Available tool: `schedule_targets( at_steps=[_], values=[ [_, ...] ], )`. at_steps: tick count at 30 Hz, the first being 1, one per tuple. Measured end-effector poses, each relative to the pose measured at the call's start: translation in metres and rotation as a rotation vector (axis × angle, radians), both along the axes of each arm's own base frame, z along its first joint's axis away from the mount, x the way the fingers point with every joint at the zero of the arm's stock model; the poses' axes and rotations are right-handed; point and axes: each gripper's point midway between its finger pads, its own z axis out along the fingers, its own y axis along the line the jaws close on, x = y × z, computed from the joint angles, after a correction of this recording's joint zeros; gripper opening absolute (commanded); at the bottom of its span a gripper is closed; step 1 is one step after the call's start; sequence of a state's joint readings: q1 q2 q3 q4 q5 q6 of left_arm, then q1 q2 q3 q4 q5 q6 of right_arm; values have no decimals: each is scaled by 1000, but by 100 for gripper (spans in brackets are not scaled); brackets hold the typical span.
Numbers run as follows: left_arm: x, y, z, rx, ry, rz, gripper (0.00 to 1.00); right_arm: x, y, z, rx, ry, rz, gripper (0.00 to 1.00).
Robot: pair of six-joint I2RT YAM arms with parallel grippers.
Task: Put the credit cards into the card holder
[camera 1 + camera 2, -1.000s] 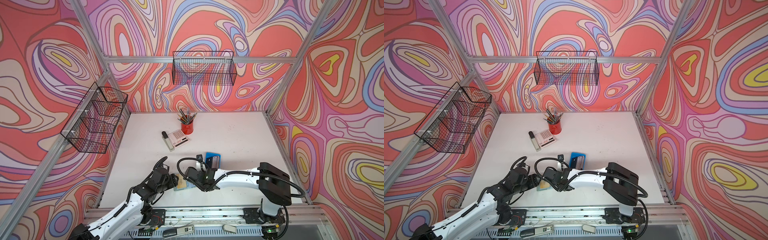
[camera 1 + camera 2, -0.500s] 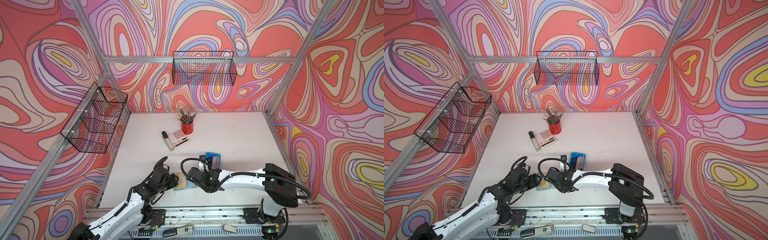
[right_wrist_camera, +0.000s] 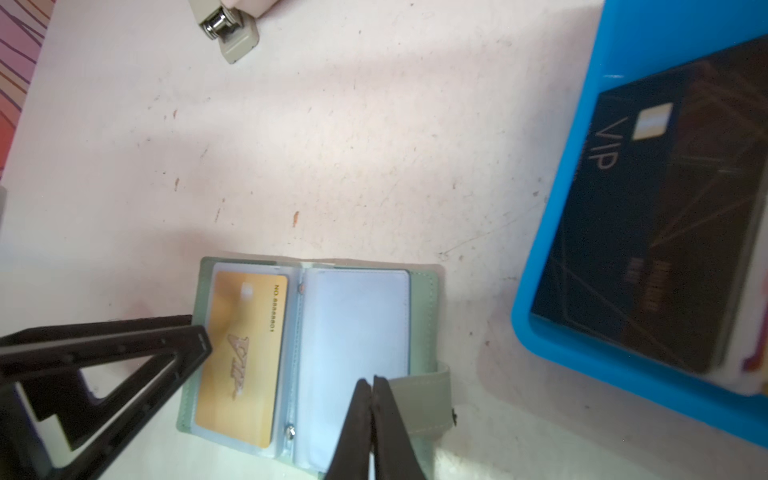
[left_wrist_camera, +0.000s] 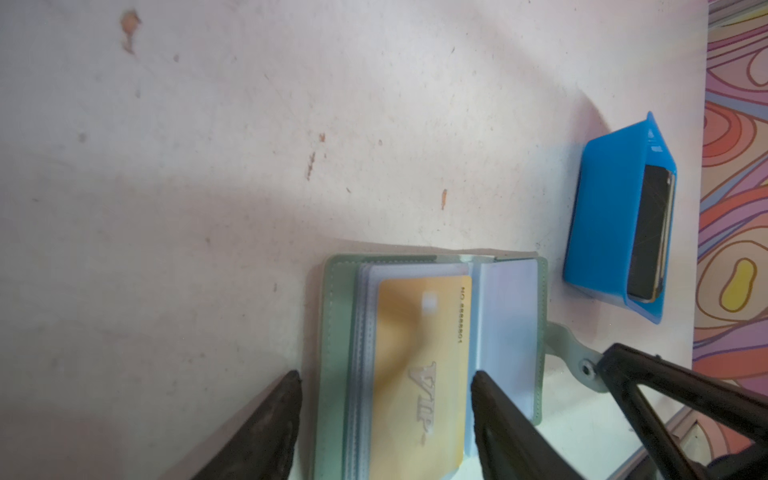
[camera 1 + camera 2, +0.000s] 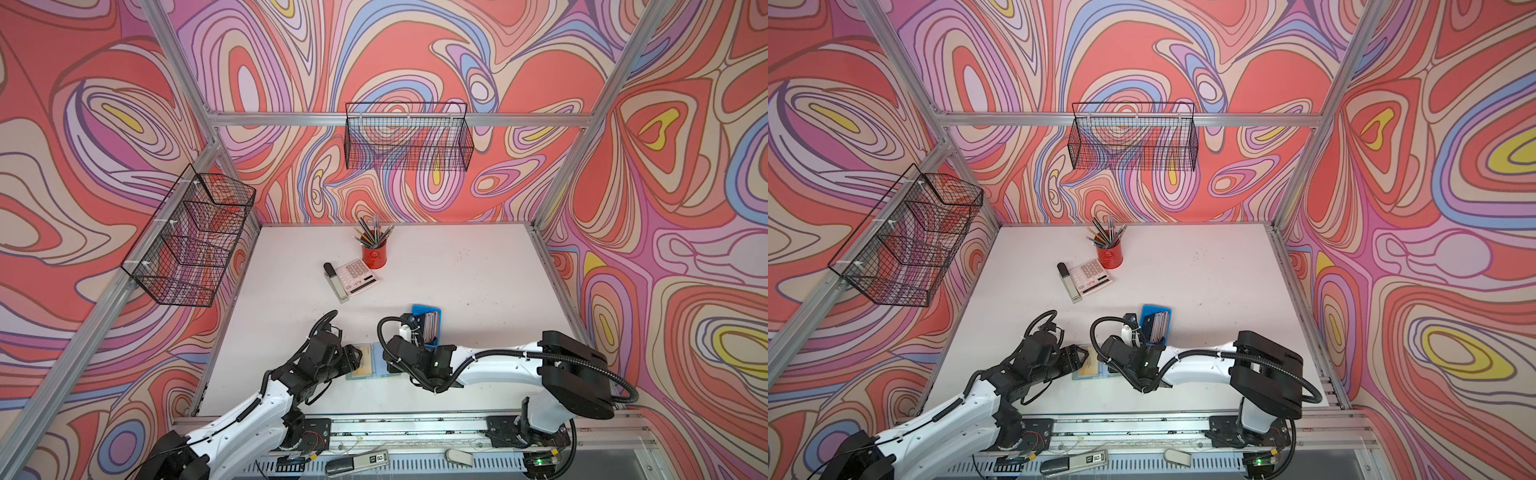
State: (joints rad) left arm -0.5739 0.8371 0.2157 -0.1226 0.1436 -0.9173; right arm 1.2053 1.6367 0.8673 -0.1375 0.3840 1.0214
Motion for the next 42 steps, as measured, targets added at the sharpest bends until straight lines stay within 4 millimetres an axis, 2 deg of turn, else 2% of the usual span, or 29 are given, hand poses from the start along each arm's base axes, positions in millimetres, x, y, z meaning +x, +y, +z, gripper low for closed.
schedule_targets(
  at_steps=[9, 19, 30, 33, 38, 42],
  values=[
    [-2, -16, 5, -69, 9, -58, 68, 0, 16, -3, 67, 17, 8, 0],
    [5, -39, 35, -201, -80, -131, 69, 2, 27, 1, 126, 12, 9, 0],
    [2, -64, 62, -344, -142, -244, 68, 2, 31, -4, 150, 14, 13, 0],
    [1, -67, 67, -369, -156, -259, 69, 1, 28, -7, 148, 16, 6, 0],
    [0, -69, 77, -395, -184, -276, 69, -3, 8, -18, 119, 21, -22, 0],
    [-2, -71, 77, -397, -180, -286, 69, -3, -3, -14, 127, 11, -43, 0]
  ],
)
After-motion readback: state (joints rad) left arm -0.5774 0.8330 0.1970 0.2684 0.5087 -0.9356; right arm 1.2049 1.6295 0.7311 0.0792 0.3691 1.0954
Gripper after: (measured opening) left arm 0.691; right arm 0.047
